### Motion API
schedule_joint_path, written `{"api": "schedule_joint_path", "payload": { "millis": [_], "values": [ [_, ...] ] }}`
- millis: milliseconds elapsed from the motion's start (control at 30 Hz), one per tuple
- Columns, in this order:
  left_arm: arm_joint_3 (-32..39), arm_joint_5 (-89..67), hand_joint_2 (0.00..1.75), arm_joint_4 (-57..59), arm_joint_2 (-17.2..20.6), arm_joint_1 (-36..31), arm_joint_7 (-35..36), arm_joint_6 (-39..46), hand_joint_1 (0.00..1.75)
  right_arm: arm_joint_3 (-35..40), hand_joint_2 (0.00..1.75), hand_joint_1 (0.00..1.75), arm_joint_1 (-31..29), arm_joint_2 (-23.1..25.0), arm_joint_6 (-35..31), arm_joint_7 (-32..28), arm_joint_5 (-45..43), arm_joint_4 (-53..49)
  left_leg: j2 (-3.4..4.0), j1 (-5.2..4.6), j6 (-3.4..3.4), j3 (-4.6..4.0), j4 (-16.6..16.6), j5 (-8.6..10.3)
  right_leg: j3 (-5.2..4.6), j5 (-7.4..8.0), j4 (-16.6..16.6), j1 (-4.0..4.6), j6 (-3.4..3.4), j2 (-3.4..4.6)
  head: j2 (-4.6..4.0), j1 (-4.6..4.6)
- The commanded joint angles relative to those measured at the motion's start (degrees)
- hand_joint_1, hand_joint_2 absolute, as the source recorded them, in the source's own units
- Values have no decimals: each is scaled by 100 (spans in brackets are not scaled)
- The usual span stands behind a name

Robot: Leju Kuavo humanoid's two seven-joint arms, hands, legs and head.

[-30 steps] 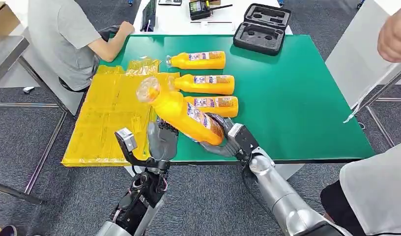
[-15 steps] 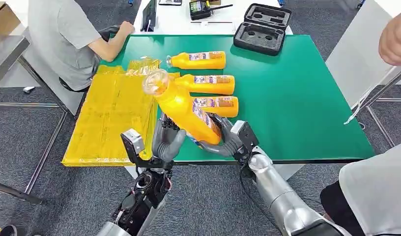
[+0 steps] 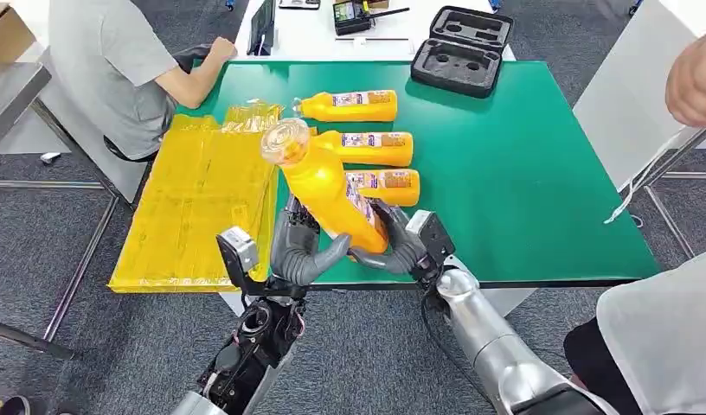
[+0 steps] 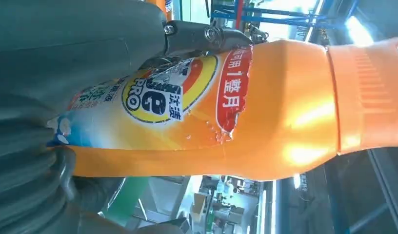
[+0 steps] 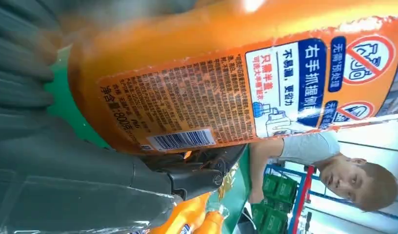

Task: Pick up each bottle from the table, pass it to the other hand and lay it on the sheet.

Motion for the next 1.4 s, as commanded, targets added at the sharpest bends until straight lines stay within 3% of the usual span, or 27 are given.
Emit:
{"api": "schedule_joint_path", "payload": {
  "millis": [33,533,567,600,633,667,1033,1400],
  "values": [
    [-490,26,175,302,139,-29,33,-131,0,39,175,175,-489,175,10,68,53,522,14,4,-11,40,-1,-19,36,-15,-2,4,-11,12,0,0],
    [-425,6,175,362,182,-71,33,51,3,378,175,173,-616,332,-49,68,202,854,22,2,-10,35,-2,-17,29,-10,-2,3,-10,21,0,2],
    [-419,11,175,359,180,-68,33,56,37,395,175,175,-624,347,-56,68,200,877,16,1,-7,20,-3,-9,15,-4,-3,1,-6,15,0,0],
    [-433,-10,175,359,182,-71,33,92,84,414,175,175,-634,354,-68,68,198,900,11,-1,-5,15,-4,-5,11,-3,-1,-1,-5,10,0,2],
    [-445,-17,175,359,181,-70,33,105,12,441,175,175,-647,363,-101,68,220,926,18,2,-9,29,-1,-14,23,-9,0,2,-9,16,0,2],
    [-454,14,175,416,163,-94,33,62,0,489,175,175,-656,383,-145,68,257,957,13,1,-8,22,-3,-10,17,-6,-1,1,-8,12,0,2],
    [-534,-33,175,369,144,-86,33,326,0,950,175,175,-635,505,-557,68,546,1086,18,5,-10,31,-1,-15,26,-10,-1,5,-10,16,0,0],
    [-531,-38,175,353,144,-79,33,343,0,964,175,175,-631,502,-559,68,539,1079,8,0,-7,19,-2,-8,16,-7,-1,1,-7,7,0,2]
  ]
}}
